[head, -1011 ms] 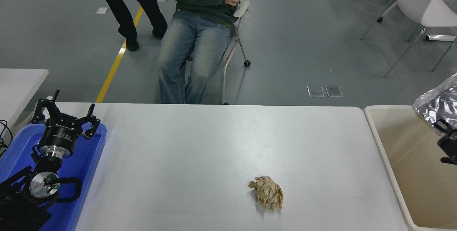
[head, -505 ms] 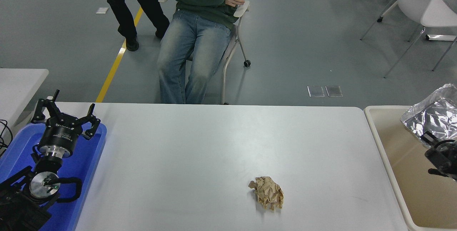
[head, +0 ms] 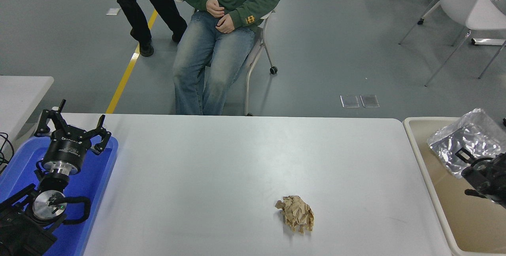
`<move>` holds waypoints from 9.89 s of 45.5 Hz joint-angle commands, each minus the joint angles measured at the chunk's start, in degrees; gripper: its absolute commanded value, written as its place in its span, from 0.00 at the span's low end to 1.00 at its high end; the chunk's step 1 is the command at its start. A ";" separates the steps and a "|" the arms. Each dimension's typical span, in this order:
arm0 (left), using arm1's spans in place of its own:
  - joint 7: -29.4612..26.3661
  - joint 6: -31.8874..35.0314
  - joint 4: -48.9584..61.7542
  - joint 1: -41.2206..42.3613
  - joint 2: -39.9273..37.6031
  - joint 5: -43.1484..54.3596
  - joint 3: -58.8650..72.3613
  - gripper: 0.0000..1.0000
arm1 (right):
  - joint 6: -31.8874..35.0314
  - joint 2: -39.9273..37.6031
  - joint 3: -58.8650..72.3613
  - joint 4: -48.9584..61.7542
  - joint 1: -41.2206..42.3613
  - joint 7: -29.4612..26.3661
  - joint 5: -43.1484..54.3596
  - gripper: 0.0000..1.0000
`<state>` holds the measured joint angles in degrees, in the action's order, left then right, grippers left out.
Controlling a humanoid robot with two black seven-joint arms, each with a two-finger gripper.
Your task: Clean the table surface
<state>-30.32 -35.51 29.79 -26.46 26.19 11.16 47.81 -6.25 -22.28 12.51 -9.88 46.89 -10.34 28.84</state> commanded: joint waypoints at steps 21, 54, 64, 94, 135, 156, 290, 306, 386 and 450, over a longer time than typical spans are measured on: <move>0.00 0.00 0.00 0.00 0.00 0.09 0.00 1.00 | 0.36 -0.40 -2.05 -0.49 2.94 -0.03 -2.65 1.00; 0.00 -0.09 0.00 0.00 0.00 0.00 0.00 1.00 | 0.80 -6.64 -11.18 -10.15 10.58 0.06 -3.44 1.00; 0.00 0.00 0.00 0.00 0.00 0.00 0.00 1.00 | 0.88 -11.03 -21.38 -22.89 11.46 0.06 -3.44 1.00; 0.00 -0.09 0.00 0.00 0.00 0.00 0.00 1.00 | 0.88 -10.25 -37.64 -37.40 8.92 2.78 -19.69 1.00; 0.00 0.00 0.00 0.00 0.00 0.00 0.00 1.00 | 0.80 -4.00 -48.54 -51.02 -3.56 19.74 -46.15 1.00; 0.00 -0.09 0.00 0.09 0.00 0.00 0.00 1.00 | 0.88 0.65 -49.60 -51.64 -4.71 22.64 -48.88 1.00; 0.00 -0.09 0.00 0.09 0.00 0.00 0.00 1.00 | 18.55 5.93 -55.66 -36.88 -13.76 25.63 -40.44 1.00; 0.00 -0.09 0.00 0.09 0.00 0.00 0.00 1.00 | 18.64 3.73 -54.79 -37.14 -13.50 25.72 -39.65 1.00; 0.00 -0.09 0.00 0.09 0.00 0.00 0.09 1.00 | 18.81 -31.17 -8.12 -76.34 15.33 22.38 29.08 1.00; 0.00 -0.09 0.00 0.09 0.00 0.00 0.09 1.00 | 8.62 -7.26 -0.29 -67.90 5.93 15.00 34.44 0.94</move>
<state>-30.32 -35.59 29.79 -26.37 26.19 11.16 47.87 3.76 -33.18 12.23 -78.34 55.94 5.35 61.75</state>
